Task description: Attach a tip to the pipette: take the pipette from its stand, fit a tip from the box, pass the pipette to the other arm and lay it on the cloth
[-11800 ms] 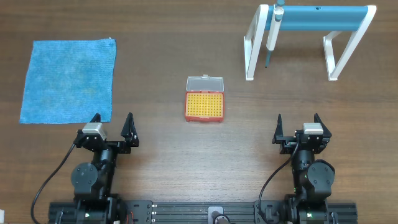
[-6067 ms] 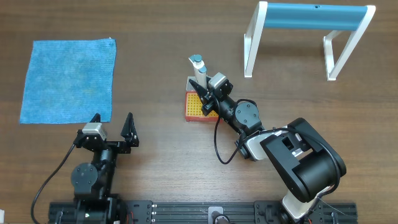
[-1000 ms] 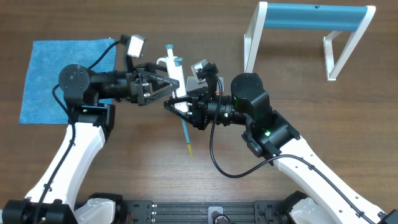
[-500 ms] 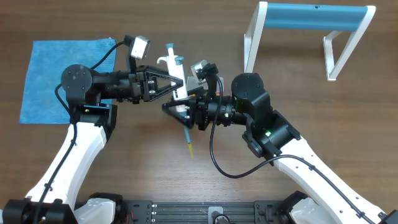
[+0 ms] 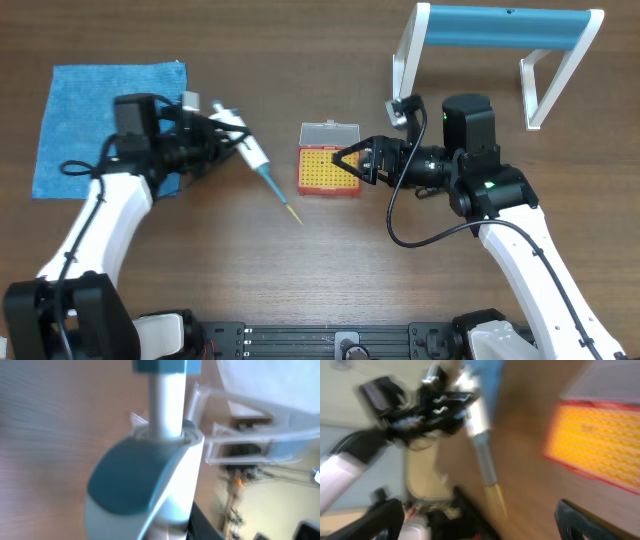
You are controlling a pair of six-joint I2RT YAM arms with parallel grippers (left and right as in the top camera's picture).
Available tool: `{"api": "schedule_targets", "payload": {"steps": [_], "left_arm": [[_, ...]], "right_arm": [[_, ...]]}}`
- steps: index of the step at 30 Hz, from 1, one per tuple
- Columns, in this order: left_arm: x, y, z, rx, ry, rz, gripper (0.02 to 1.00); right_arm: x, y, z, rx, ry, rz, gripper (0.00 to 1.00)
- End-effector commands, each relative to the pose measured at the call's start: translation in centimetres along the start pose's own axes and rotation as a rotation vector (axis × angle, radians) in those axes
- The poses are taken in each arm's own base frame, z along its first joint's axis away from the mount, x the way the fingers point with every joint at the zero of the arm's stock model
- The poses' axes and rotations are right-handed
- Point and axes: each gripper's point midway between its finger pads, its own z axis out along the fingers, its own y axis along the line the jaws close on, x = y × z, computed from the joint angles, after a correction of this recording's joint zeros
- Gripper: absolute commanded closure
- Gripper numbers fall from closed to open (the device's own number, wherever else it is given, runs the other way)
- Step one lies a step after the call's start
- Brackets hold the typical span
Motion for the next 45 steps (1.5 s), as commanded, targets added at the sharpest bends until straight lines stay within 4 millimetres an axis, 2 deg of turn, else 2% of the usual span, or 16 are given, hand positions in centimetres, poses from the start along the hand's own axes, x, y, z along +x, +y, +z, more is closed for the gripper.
{"api": "schedule_targets", "payload": {"steps": [1, 3, 4, 6, 9, 11, 12, 13, 15, 20, 24, 29, 35, 43, 44, 45], "left_arm": [[-7.7, 0.7, -12.0, -0.344, -0.197, 0.188, 0.993], [-11.2, 0.6, -16.7, -0.453, -0.245, 0.165, 0.991], [-14.6, 0.9, -19.3, -0.521, -0.257, 0.117, 0.993], [-18.2, 1.7, -21.0, -0.630, -0.265, 0.083, 0.993], [-23.3, 3.3, -21.1, -0.751, -0.284, 0.106, 0.993], [-25.2, 5.5, -18.2, -0.767, -0.217, 0.171, 0.991], [-25.1, 6.7, -16.9, -0.787, -0.159, 0.198, 0.991], [-24.7, 8.9, -16.1, -0.890, -0.088, 0.208, 0.993], [-25.1, 10.5, -13.9, -0.936, -0.038, 0.224, 0.989], [-27.3, 13.9, -12.7, -1.173, -0.035, 0.300, 0.991], [-28.5, 14.9, -10.8, -1.180, 0.001, 0.419, 0.991], [-27.2, 18.3, -8.4, -1.167, 0.144, 0.492, 0.991], [-26.8, 18.2, -6.3, -1.000, 0.158, 0.511, 0.991], [-26.9, 18.8, -7.0, -0.992, 0.148, 0.484, 0.987], [-26.9, 18.8, -7.0, -0.992, 0.148, 0.484, 0.724], [-26.8, 18.8, -7.0, -0.992, 0.152, 0.482, 0.277]], "right_arm": [[-2.2, -5.2, -1.1, 0.318, -0.152, -0.040, 0.029], [-3.0, -5.7, -1.4, 0.357, -0.188, -0.051, 0.029], [-3.5, -6.2, -1.7, 0.391, -0.216, -0.044, 0.029], [-3.8, -6.7, -2.0, 0.422, -0.237, -0.032, 0.029], [-3.7, -7.1, -2.1, 0.438, -0.252, 0.026, 0.029], [-2.9, -6.5, -1.3, 0.418, -0.235, 0.083, 0.025], [-2.5, -6.1, -0.7, 0.411, -0.219, 0.078, 0.029], [-1.9, -5.8, 0.0, 0.411, -0.204, 0.084, 0.029], [-0.8, -5.8, 1.5, 0.450, -0.185, 0.095, 0.029], [1.2, -6.3, 4.1, 0.471, -0.124, 0.199, 0.029], [1.3, -6.1, 4.5, 0.464, -0.128, 0.233, 0.029], [1.3, -6.1, 4.5, 0.464, -0.130, 0.242, 0.029], [1.3, -6.2, 4.4, 0.466, -0.136, 0.252, 0.029], [1.3, -6.2, 4.4, 0.465, -0.137, 0.256, 0.029], [1.3, -6.2, 4.4, 0.466, -0.137, 0.256, 0.029], [1.3, -6.2, 4.4, 0.466, -0.137, 0.256, 0.027]]}}
